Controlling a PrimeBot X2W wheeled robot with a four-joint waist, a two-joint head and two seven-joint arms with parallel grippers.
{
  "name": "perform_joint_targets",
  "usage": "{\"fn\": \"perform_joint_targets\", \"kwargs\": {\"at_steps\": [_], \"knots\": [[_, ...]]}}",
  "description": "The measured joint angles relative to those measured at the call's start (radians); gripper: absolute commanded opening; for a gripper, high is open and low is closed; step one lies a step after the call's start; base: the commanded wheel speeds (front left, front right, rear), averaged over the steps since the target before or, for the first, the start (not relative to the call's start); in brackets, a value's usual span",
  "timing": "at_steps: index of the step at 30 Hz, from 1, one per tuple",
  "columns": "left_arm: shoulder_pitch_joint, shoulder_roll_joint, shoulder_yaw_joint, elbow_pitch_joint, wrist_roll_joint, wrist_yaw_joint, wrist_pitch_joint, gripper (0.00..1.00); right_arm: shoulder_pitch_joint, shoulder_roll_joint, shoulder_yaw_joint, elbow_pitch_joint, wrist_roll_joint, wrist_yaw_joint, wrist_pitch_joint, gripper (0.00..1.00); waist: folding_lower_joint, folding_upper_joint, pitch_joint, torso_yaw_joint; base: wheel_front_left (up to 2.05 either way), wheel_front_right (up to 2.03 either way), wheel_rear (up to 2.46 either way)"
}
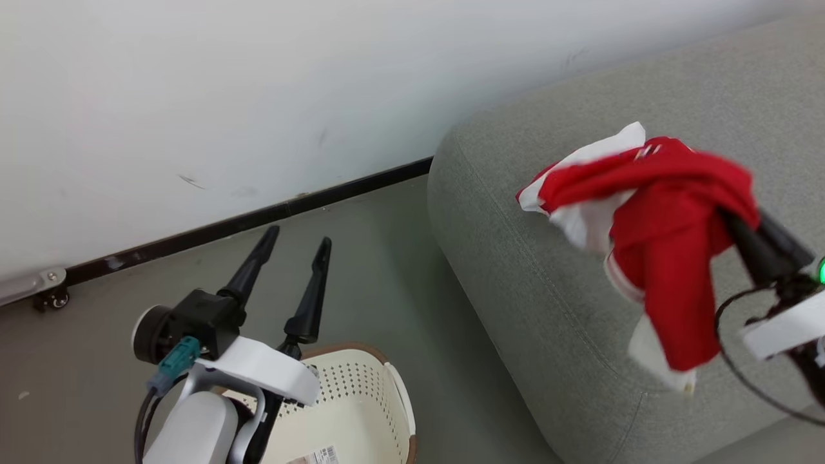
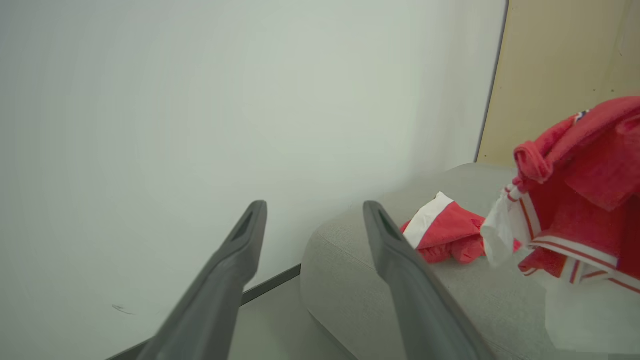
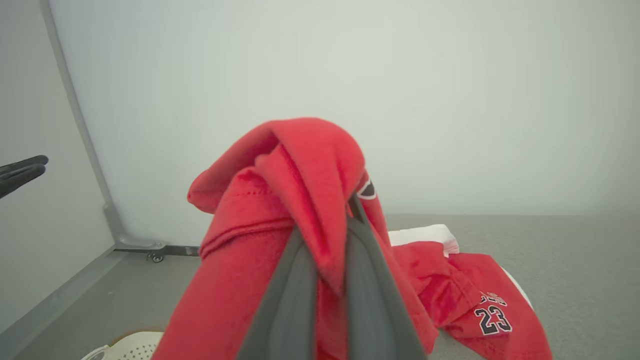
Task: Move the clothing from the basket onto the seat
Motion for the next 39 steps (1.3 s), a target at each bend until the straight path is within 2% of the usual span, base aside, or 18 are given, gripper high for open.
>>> {"fn": "perform_joint_targets", "kwargs": {"at_steps": [13, 26, 39], "knots": [[0.0, 0.044, 0.036, -0.058, 0.013, 0.018, 0.0, 1.0, -0.163, -0.062, -0.183, 0.046, 0.022, 0.0, 0.055, 0.0, 0.0, 0.0, 0.074, -0.024, 0.0, 0.0, 0.0], [-0.002, 0.086, 0.048, -0.118, 0.041, 0.034, 0.002, 1.0, -0.262, -0.069, -0.226, 0.121, 0.028, 0.0, 0.146, 0.0, 0.0, 0.0, 0.144, -0.038, 0.0, 0.0, 0.0], [-0.01, 0.138, 0.062, -0.194, 0.065, 0.046, 0.053, 1.0, -0.39, -0.119, -0.305, 0.255, 0.035, 0.0, 0.219, 0.0, 0.0, 0.0, 0.226, -0.015, 0.0, 0.0, 0.0]]}}
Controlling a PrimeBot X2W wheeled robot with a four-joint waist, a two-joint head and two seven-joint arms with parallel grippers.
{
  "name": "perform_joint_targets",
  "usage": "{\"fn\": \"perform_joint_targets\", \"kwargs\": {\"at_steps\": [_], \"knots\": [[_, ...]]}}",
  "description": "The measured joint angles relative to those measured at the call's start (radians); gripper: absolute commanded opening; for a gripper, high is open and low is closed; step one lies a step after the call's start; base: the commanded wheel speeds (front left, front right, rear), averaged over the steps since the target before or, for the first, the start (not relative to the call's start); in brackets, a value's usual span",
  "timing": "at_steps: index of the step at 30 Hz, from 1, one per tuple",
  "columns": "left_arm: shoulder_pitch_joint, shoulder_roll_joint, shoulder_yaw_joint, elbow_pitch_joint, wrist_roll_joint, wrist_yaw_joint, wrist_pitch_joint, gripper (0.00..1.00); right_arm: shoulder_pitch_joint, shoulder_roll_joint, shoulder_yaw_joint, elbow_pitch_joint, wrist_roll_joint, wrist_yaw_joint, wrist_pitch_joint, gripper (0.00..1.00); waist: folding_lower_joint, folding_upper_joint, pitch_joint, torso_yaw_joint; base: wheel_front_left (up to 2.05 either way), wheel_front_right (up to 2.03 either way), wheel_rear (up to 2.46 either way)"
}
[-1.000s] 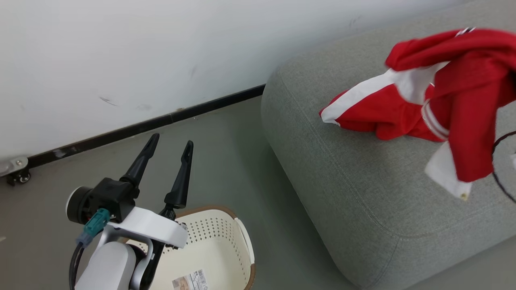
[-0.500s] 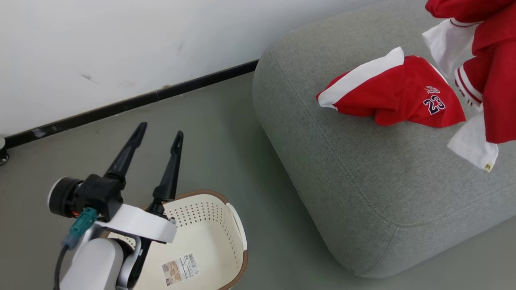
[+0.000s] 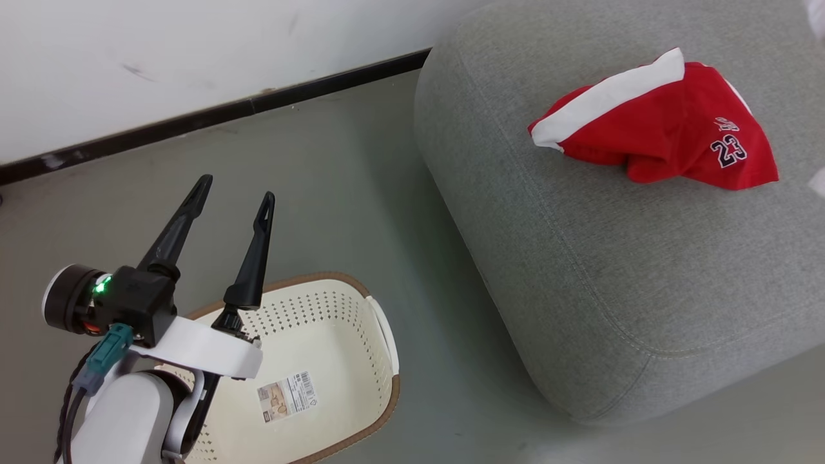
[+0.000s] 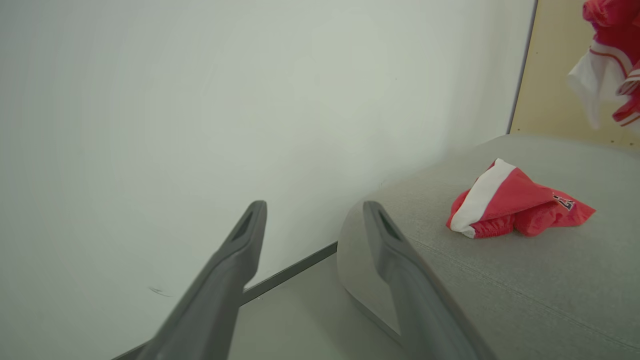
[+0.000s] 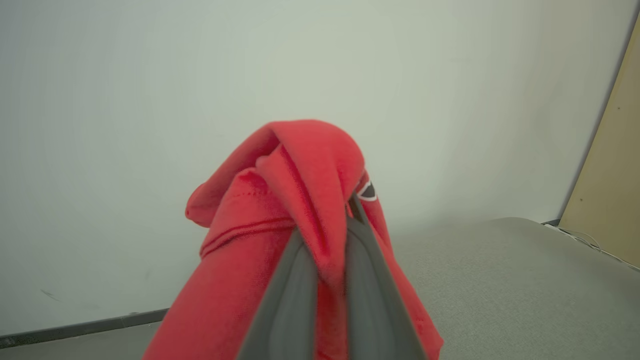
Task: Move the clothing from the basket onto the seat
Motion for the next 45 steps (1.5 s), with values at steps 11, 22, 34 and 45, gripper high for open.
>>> {"fn": "perform_joint_targets", "kwargs": {"at_steps": [11, 22, 34, 45], "knots": [[-0.022, 0.018, -0.002, -0.06, 0.01, 0.001, 0.038, 1.0, -0.089, 0.012, -0.02, 0.108, -0.001, 0.0, 0.019, 0.0, 0.0, 0.0, 0.058, 0.042, 0.0, 0.0, 0.0], [-0.043, 0.03, -0.02, -0.103, 0.028, 0.001, 0.08, 1.0, -0.125, 0.03, -0.028, 0.235, -0.052, 0.0, 0.004, 0.0, 0.0, 0.0, 0.105, 0.087, 0.0, 0.0, 0.0], [-0.085, 0.014, -0.023, -0.123, 0.028, 0.001, 0.089, 1.0, -0.118, 0.156, 0.026, 0.319, -0.098, 0.0, -0.049, 0.0, 0.0, 0.0, 0.166, 0.12, 0.0, 0.0, 0.0], [-0.108, 0.007, -0.027, -0.118, 0.028, 0.001, 0.088, 1.0, -0.067, 0.229, 0.023, 0.428, -0.116, 0.0, -0.097, 0.0, 0.0, 0.0, 0.205, 0.129, 0.0, 0.0, 0.0]]}}
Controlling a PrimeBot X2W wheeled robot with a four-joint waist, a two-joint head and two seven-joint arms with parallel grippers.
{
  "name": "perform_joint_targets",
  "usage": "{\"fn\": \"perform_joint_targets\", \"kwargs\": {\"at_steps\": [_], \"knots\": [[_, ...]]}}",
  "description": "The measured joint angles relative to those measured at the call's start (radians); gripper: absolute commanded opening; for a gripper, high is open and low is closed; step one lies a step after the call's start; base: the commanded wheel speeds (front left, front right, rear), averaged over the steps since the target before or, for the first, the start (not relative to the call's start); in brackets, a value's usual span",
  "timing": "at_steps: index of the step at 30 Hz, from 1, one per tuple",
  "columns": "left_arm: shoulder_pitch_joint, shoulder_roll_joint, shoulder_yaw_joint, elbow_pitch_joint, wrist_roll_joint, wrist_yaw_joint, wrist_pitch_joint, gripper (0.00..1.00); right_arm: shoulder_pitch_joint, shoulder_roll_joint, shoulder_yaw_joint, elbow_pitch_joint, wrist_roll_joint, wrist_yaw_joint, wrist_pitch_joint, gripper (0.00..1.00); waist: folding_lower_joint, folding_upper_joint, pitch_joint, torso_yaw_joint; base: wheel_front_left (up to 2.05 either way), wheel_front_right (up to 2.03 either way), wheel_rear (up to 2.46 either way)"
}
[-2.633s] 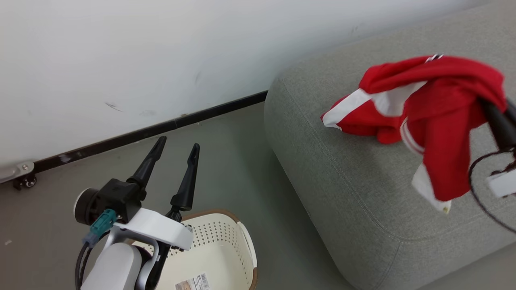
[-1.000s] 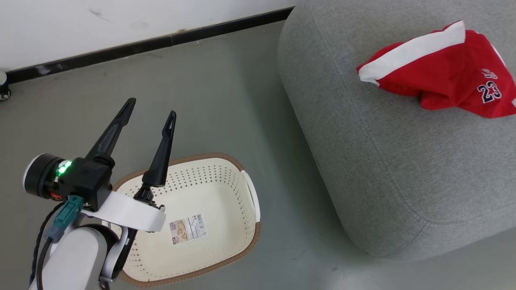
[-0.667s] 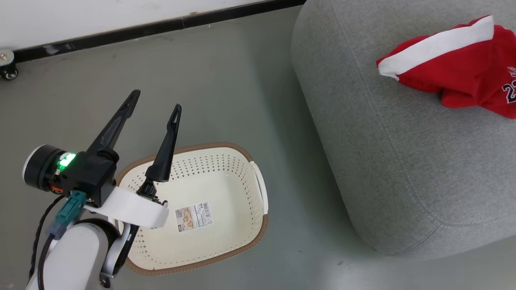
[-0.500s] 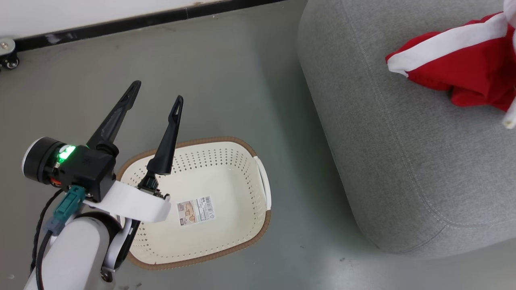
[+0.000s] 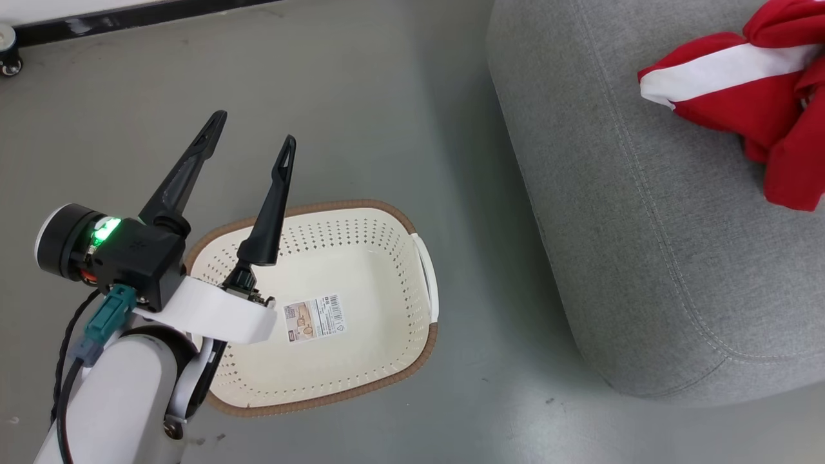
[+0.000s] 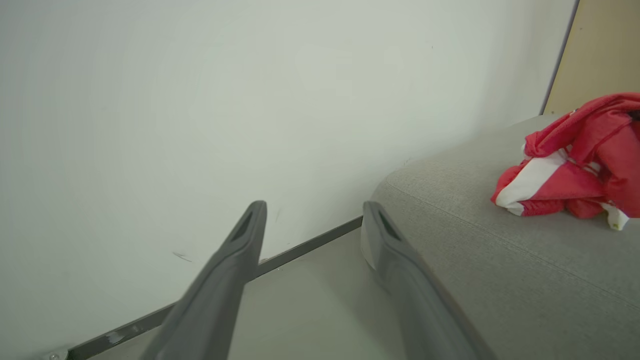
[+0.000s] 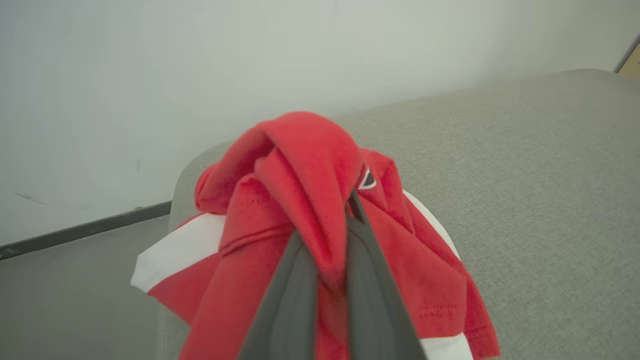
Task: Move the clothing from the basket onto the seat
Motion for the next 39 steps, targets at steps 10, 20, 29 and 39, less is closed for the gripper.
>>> {"fn": "perform_joint_targets", "kwargs": {"at_steps": [10, 20, 29, 39], "knots": [[-0.011, 0.002, 0.002, 0.021, 0.002, 0.002, -0.005, 1.0, 0.017, 0.07, -0.003, 0.064, 0.0, 0.0, -0.033, 0.29, 0.0, 0.0, 0.007, -0.011, 0.0, 0.0, 0.0], [-0.011, -0.004, 0.001, 0.039, 0.001, 0.002, -0.02, 1.0, 0.02, 0.101, 0.009, 0.077, 0.0, 0.0, -0.053, 1.0, 0.0, 0.0, -0.005, -0.025, 0.0, 0.0, 0.0], [-0.011, -0.022, 0.006, 0.063, -0.002, 0.003, -0.046, 1.0, 0.044, 0.12, 0.016, 0.064, 0.002, 0.0, -0.086, 1.0, 0.0, 0.0, -0.022, -0.038, 0.0, 0.0, 0.0], [-0.006, -0.04, 0.019, 0.095, -0.02, 0.022, -0.081, 1.0, 0.114, 0.134, 0.033, -0.019, -0.009, 0.0, -0.117, 1.0, 0.0, 0.0, -0.059, -0.048, 0.0, 0.0, 0.0]]}}
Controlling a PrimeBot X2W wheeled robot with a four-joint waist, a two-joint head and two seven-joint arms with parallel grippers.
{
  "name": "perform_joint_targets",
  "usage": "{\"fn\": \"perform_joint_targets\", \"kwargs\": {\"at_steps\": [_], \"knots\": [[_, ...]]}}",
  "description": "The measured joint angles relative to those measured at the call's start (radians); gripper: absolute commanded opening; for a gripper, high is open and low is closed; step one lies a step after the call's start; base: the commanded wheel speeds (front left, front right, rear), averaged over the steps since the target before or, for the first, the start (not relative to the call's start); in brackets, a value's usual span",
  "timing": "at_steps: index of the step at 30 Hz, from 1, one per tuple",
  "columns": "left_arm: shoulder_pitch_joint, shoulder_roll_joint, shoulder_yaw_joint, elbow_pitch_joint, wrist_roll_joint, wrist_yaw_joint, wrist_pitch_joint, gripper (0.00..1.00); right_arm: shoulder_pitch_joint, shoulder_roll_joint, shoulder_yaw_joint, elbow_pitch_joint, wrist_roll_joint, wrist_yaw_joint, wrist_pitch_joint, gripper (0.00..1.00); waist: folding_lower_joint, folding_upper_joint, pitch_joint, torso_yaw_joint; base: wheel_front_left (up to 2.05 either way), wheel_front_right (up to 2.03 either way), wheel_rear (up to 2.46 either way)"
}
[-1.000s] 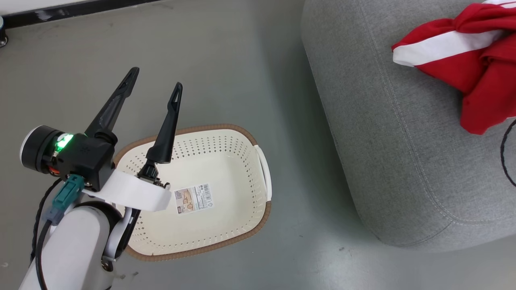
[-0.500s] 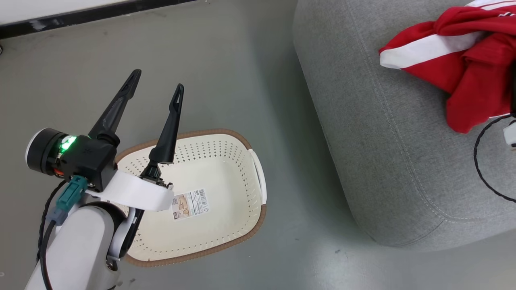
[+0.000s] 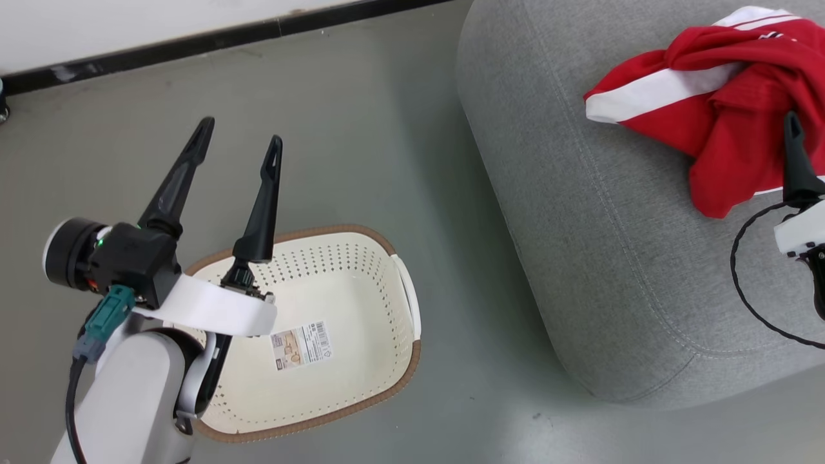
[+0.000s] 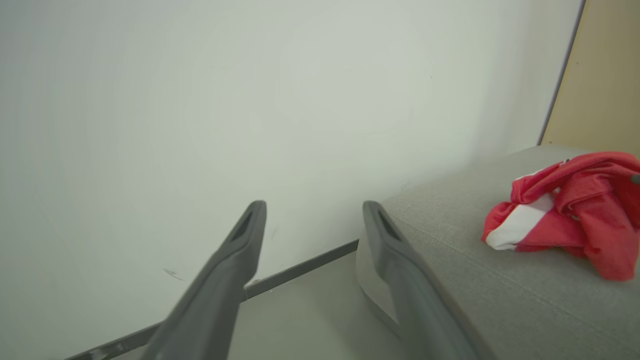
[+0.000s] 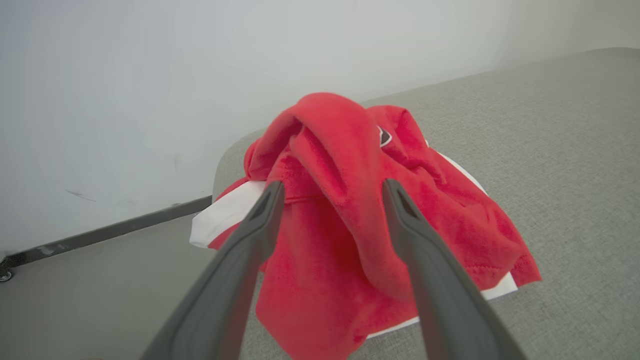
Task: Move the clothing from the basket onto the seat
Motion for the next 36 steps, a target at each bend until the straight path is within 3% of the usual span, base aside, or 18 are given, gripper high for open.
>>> {"fn": "perform_joint_targets", "kwargs": {"at_steps": [15, 25, 36], "knots": [[0.077, -0.024, 0.046, 0.066, -0.035, 0.028, -0.034, 1.0, 0.042, -0.007, 0.025, -0.149, -0.076, 0.0, -0.007, 1.0, 0.0, 0.0, -0.087, 0.01, 0.0, 0.0, 0.0], [0.155, -0.049, 0.098, 0.108, -0.045, 0.079, -0.048, 1.0, 0.068, 0.066, 0.003, -0.27, -0.124, 0.0, -0.008, 1.0, 0.0, 0.0, -0.169, 0.044, 0.0, 0.0, 0.0], [0.235, -0.076, 0.115, 0.136, -0.061, 0.104, -0.053, 1.0, 0.167, 0.145, 0.003, -0.305, -0.191, 0.0, -0.01, 1.0, 0.0, 0.0, -0.251, 0.094, 0.0, 0.0, 0.0]]}}
